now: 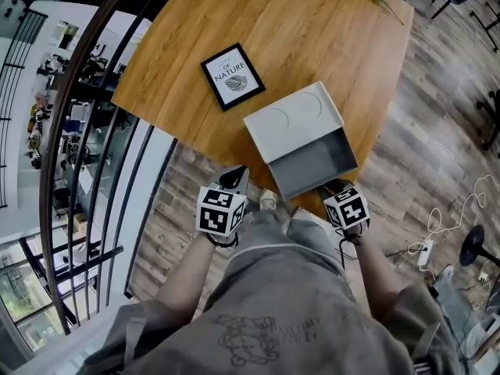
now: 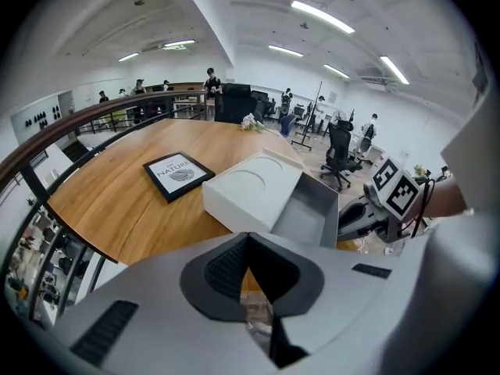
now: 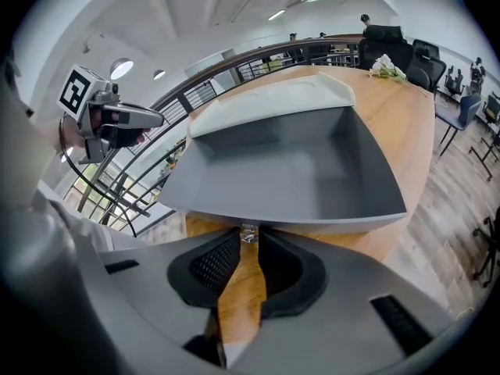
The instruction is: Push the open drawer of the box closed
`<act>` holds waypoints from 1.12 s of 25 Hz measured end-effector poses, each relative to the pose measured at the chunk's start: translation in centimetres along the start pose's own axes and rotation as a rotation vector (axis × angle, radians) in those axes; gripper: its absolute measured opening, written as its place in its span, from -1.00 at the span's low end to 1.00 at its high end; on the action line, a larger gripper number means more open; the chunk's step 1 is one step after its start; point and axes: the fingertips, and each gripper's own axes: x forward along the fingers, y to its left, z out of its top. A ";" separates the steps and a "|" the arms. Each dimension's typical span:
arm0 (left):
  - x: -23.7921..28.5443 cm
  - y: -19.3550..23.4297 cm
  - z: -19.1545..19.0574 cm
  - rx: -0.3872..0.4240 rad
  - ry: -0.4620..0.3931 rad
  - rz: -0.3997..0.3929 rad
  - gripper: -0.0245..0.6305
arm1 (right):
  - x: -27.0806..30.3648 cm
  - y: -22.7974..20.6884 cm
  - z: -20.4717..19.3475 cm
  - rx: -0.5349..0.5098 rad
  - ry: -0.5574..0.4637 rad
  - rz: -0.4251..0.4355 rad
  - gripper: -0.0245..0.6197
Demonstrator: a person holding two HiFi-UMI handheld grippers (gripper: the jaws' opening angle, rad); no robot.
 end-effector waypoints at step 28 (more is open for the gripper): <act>-3.4 3.7 0.3 -0.082 -0.067 0.045 -0.88 | 3.2 -2.6 11.1 0.027 -0.079 -0.039 -0.65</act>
